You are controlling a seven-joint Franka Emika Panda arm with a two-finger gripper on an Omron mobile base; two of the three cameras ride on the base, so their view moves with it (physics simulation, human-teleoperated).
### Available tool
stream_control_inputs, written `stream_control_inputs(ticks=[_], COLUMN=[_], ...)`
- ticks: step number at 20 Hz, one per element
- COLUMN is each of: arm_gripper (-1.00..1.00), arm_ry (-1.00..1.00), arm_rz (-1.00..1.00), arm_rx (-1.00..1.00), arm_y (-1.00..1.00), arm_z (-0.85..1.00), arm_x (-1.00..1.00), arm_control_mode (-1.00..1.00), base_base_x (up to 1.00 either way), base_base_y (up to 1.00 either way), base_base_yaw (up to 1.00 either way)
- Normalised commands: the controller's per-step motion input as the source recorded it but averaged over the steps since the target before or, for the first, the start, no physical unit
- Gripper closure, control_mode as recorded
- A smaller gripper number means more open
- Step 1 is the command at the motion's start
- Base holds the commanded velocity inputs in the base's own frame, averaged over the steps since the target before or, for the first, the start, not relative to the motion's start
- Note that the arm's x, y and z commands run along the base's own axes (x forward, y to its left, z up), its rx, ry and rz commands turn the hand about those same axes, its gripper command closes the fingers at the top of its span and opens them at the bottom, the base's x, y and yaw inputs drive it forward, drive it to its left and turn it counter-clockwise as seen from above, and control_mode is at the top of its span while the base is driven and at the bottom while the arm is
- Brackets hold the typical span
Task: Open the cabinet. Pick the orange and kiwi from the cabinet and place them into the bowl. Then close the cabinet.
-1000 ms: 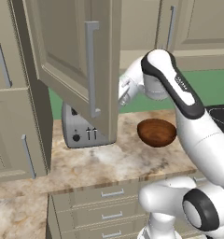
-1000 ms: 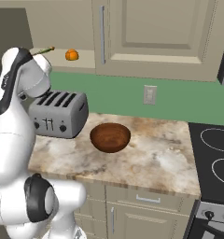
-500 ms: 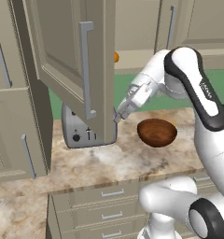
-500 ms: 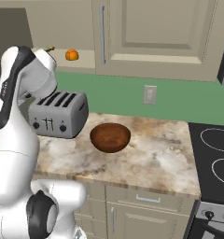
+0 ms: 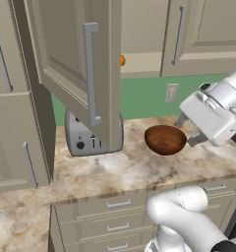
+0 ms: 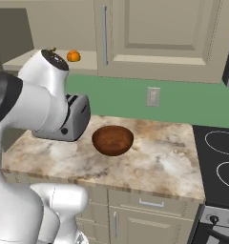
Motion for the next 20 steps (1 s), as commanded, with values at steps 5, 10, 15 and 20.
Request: stream_control_inputs(ticks=[5, 10, 15, 20], arm_gripper=[-1.00, -1.00, -1.00, -1.00], arm_ry=[-0.62, -0.53, -0.37, -0.21], arm_rz=[-0.24, -0.20, -0.16, -0.09], arm_rx=[0.06, 0.21, 0.35, 0.29], arm_y=[-0.82, -0.48, -0.33, -0.09], arm_z=[0.61, 0.70, 0.44, 0.13], arm_x=[-0.19, 0.00, -0.04, -0.03], arm_control_mode=[-1.00, -1.00, -1.00, -1.00], base_base_x=[0.00, 0.00, 0.00, 0.00], base_base_y=[0.00, 0.00, 0.00, 0.00], base_base_yaw=[0.00, 0.00, 0.00, 0.00])
